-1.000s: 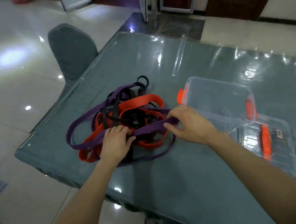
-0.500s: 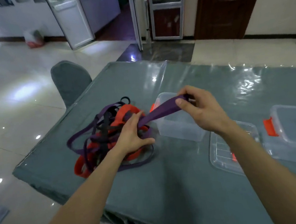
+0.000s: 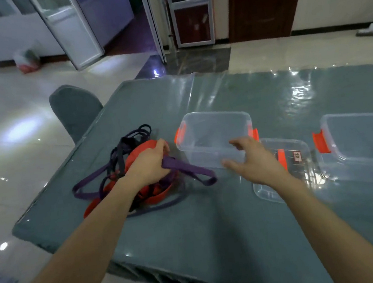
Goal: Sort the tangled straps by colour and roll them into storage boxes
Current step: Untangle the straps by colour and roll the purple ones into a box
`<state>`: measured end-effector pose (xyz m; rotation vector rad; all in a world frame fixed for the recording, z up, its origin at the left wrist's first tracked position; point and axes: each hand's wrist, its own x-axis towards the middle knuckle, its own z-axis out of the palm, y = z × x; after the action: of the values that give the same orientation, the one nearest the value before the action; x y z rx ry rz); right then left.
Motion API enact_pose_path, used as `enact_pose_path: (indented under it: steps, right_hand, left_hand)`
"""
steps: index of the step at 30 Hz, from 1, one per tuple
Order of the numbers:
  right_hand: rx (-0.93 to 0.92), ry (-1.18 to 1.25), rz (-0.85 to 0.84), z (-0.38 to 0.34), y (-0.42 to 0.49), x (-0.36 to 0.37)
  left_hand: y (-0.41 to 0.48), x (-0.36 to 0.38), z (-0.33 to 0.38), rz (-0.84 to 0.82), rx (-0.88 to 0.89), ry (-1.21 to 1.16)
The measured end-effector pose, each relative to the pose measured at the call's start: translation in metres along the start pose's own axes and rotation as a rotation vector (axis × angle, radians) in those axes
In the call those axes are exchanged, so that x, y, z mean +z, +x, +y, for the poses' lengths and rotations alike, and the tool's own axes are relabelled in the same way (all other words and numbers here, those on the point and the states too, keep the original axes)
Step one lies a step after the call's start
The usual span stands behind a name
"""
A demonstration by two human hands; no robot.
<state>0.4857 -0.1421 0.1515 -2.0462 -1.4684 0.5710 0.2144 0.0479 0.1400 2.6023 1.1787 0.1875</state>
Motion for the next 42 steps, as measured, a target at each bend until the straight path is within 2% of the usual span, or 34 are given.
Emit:
enact_pose_path:
  steps: [2,5,8,12,15,18,21,24,26,28,30,31,33,36,37,39,42]
  right_hand:
    - [-0.124,0.017,-0.112,-0.031,0.011,0.029]
    - [-0.233,0.100,-0.269,-0.080,0.029,0.064]
    - [-0.251,0.224,-0.349,-0.119,0.044,0.089]
    - [-0.278,0.264,-0.227,-0.145,0.064,0.090]
    - [-0.276,0.291,-0.263,-0.152,0.060,0.058]
    - [-0.254,0.353,-0.247,-0.148,0.040,0.017]
    - [-0.194,0.374,-0.102,-0.124,0.013,-0.021]
    - [-0.050,0.344,0.049,-0.088,-0.009,-0.033]
    - [0.051,0.287,0.120,-0.065,-0.015,-0.029]
    - [0.089,0.185,0.065,-0.054,-0.013,-0.021]
    - [0.067,0.175,-0.035,-0.058,0.000,-0.011]
    - [0.048,0.186,-0.045,-0.063,0.009,-0.006]
    - [0.015,0.224,0.024,-0.077,0.025,-0.001]
    - [-0.081,0.261,0.109,-0.097,0.046,-0.001]
    - [-0.105,0.229,0.093,-0.106,0.052,-0.001]
    - [-0.122,0.241,0.049,-0.128,0.062,0.003]
    - [-0.177,0.411,0.004,-0.163,0.072,0.019]
  left_hand:
    - [-0.008,-0.014,-0.005,-0.042,0.006,0.024]
    - [-0.016,-0.040,-0.010,0.003,0.036,-0.009]
    - [-0.022,-0.068,-0.011,0.031,0.091,-0.057]
    - [-0.027,-0.080,-0.048,0.046,0.088,-0.138]
    - [-0.025,-0.051,-0.076,-0.033,0.070,-0.287]
    - [-0.016,-0.008,-0.074,-0.149,0.058,-0.351]
    - [0.004,0.024,-0.057,-0.128,0.081,-0.382]
    - [0.031,0.020,-0.034,-0.095,0.143,-0.208]
    - [0.048,-0.011,-0.028,-0.048,0.113,-0.105]
    - [0.059,-0.054,-0.028,0.121,0.100,-0.106]
    - [0.061,-0.096,-0.026,0.305,0.160,-0.091]
    - [0.058,-0.116,-0.023,0.322,0.184,-0.027]
    - [0.051,-0.150,-0.022,0.299,0.182,0.096]
    - [0.040,-0.190,-0.031,0.489,0.148,0.112]
    - [0.036,-0.195,-0.030,0.455,0.148,0.185]
    - [0.028,-0.192,-0.026,0.276,0.152,0.335]
    - [0.020,-0.175,-0.026,0.171,0.092,0.359]
